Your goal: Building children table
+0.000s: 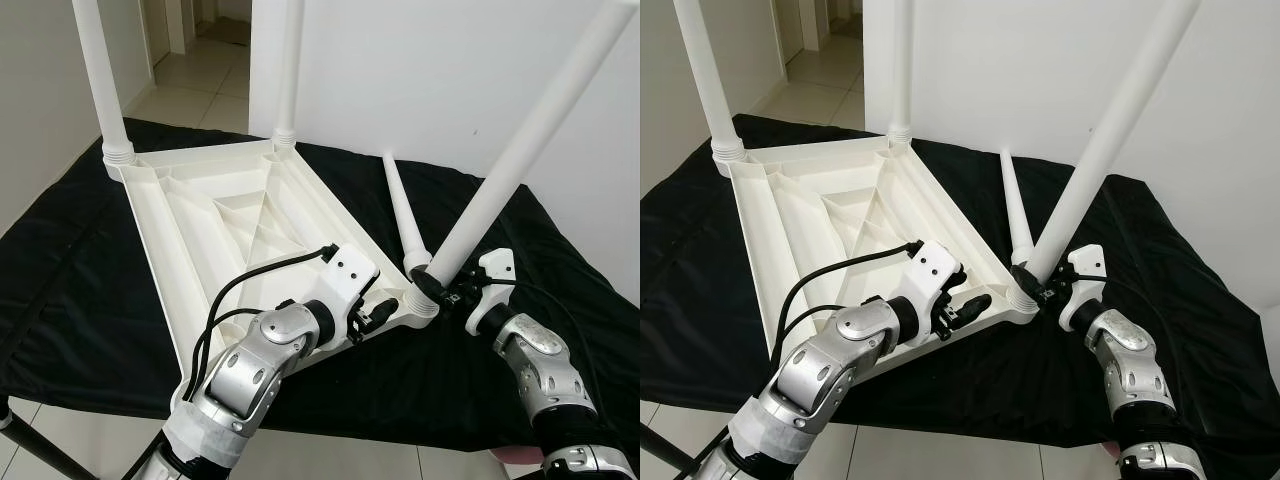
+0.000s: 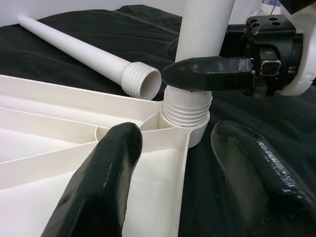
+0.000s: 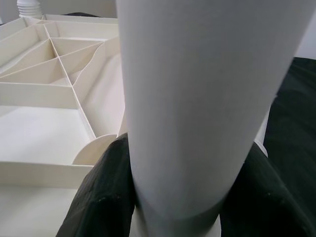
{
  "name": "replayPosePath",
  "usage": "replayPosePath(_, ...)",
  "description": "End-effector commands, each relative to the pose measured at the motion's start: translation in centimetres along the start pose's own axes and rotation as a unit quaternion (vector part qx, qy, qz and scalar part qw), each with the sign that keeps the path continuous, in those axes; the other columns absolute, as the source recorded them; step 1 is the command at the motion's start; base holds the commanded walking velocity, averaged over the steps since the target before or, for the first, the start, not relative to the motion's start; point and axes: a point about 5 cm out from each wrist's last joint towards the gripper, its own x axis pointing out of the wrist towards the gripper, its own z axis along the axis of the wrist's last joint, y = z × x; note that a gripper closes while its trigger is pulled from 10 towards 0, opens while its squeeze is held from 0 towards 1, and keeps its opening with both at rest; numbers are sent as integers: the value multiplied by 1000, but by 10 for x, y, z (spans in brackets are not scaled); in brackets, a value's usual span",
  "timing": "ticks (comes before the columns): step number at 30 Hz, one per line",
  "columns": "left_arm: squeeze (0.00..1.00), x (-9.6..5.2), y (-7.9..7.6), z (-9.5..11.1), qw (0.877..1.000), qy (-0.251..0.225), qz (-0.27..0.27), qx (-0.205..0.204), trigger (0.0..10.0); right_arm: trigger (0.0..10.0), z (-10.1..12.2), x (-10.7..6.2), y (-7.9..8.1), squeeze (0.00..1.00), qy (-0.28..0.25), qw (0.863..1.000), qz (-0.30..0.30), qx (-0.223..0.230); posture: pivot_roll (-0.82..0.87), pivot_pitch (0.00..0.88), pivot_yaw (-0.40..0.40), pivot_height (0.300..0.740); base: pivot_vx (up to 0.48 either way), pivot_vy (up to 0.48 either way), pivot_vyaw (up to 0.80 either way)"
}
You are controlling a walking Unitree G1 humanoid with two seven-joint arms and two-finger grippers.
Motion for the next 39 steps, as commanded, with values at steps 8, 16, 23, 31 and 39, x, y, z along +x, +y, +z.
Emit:
replayPosePath(8,0,0,-4,5,1000,-3,-16,10,10000,0,-31,2,9,0,42,995,-56,68,27,0,-110,740,0,0,0)
replayPosePath(16,0,1,-5,6,1000,-4,-19,10,10000,0,-37,7,11,0,54,990,-104,72,27,0,-110,740,0,0,0)
replayPosePath(23,0,0,-6,6,1000,-5,-21,9,10000,0,-32,16,18,0,42,987,-145,61,27,0,-110,740,0,0,0)
replayPosePath(31,0,0,-7,6,1000,-5,-22,8,10000,0,-30,33,40,0,36,958,-270,94,28,0,-114,740,0,0,0)
replayPosePath(39,0,0,-8,6,1000,-6,-22,6,10000,0,-26,48,79,0,34,947,-294,122,35,0,-117,740,0,0,0)
